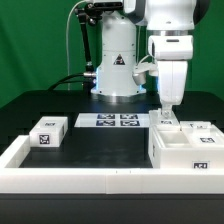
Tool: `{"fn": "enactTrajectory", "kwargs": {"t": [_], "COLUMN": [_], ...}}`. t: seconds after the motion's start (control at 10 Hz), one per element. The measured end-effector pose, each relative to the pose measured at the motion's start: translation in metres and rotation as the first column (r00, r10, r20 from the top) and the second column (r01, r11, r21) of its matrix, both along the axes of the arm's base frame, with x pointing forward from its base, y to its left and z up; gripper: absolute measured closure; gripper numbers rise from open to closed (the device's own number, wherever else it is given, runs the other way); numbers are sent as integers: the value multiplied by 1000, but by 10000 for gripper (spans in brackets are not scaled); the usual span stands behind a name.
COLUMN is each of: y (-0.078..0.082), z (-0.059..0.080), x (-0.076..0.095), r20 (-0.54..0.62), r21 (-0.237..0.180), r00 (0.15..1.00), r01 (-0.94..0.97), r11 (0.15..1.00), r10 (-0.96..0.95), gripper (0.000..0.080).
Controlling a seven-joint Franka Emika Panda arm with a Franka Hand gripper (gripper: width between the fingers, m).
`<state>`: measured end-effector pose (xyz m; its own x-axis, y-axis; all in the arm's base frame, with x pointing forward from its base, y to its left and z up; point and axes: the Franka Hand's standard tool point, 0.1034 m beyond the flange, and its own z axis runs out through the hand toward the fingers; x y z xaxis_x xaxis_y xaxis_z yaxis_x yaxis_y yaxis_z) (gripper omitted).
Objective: Assemble cabinet
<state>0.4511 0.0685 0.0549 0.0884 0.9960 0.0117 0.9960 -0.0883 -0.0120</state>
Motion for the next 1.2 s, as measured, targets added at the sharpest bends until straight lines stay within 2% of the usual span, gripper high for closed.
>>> {"fn": "enactTrajectory", "kwargs": {"t": [0.7,1.2], "y": [-2,3], "z": [0,4], "x": [0,1], "r20": [-3,-45], "r21": [-1,-18], "r00": [1000,999], "r01": [-6,-7], "r11": [1000,1000], "r10": [6,6], "gripper": [729,729]}}
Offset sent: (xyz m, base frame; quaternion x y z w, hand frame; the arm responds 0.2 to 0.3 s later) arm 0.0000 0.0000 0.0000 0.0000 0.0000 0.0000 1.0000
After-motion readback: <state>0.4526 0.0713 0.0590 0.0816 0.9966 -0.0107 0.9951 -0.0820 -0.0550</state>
